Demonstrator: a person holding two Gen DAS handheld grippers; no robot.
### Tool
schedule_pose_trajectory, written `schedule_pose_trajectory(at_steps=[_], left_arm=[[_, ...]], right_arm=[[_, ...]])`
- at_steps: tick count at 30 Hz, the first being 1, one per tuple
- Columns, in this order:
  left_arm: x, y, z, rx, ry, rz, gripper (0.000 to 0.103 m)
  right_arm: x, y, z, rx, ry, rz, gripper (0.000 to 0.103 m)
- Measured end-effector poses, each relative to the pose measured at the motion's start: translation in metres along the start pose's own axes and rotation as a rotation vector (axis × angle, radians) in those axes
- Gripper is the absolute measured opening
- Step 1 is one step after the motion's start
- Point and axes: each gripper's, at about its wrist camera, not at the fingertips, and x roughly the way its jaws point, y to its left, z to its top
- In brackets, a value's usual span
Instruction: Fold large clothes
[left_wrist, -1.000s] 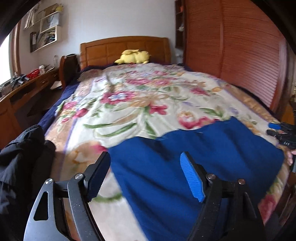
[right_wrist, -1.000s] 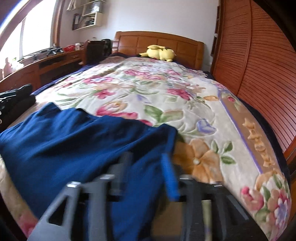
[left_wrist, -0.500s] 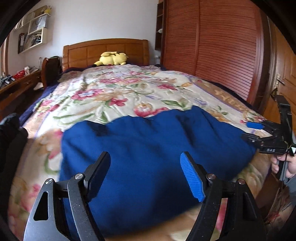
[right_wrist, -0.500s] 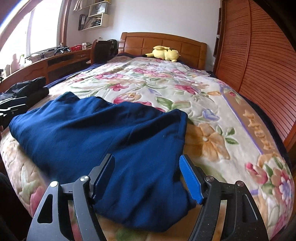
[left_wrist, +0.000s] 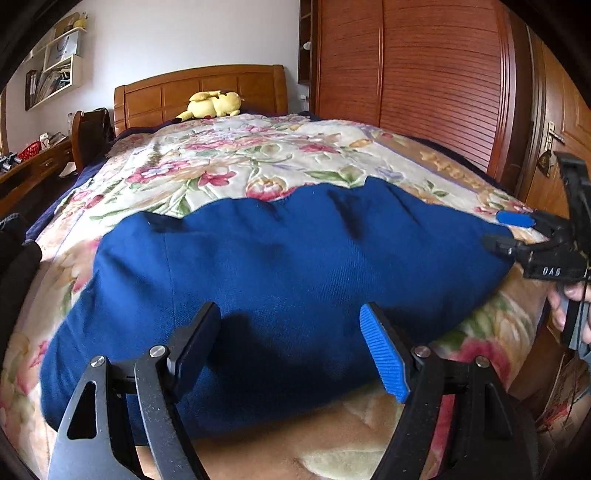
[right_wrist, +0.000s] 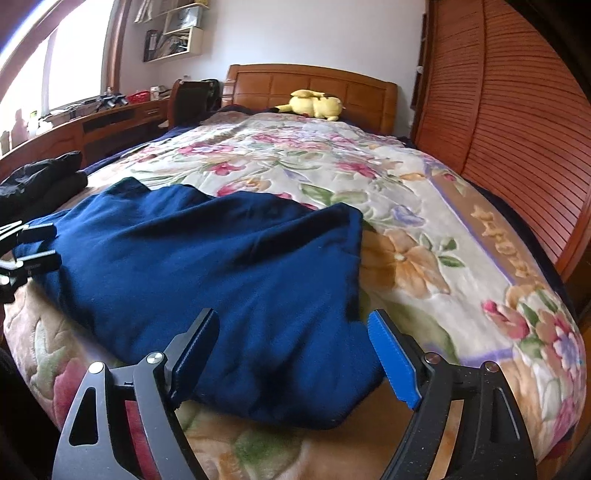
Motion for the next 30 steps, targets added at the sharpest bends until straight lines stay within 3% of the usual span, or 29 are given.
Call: schedule_pose_trajectory(at_steps=[15, 19, 26, 29, 30], left_arm=[[0.015, 0.000, -0.017, -0.002, 0.020, -0.023, 0.079], [0.016, 0.000, -0.019, 0.000, 0.019, -0.027, 0.079], [0.017, 0.000, -0.019, -0.001, 0.019, -0.028, 0.079], [0.017, 0.000, -0.019, 0.000, 0.020, -0.028, 0.079], [0.017, 0.000, -0.019, 0.000, 0.020, -0.028, 0.079]], right_arm=[[0.018, -0.002, -0.011, 0.046, 0.051, -0.045, 0.088], [0.028, -0.009, -0.018, 0.107, 0.086, -0.025, 0.094], [0.041, -0.008, -0.023, 0.187, 0.161, 0.051, 0.094], [0.044, -0.006, -0.026, 0.202, 0.175, 0.101, 0.089], [0.044, -0.007, -0.025, 0.203, 0.173, 0.124, 0.082]])
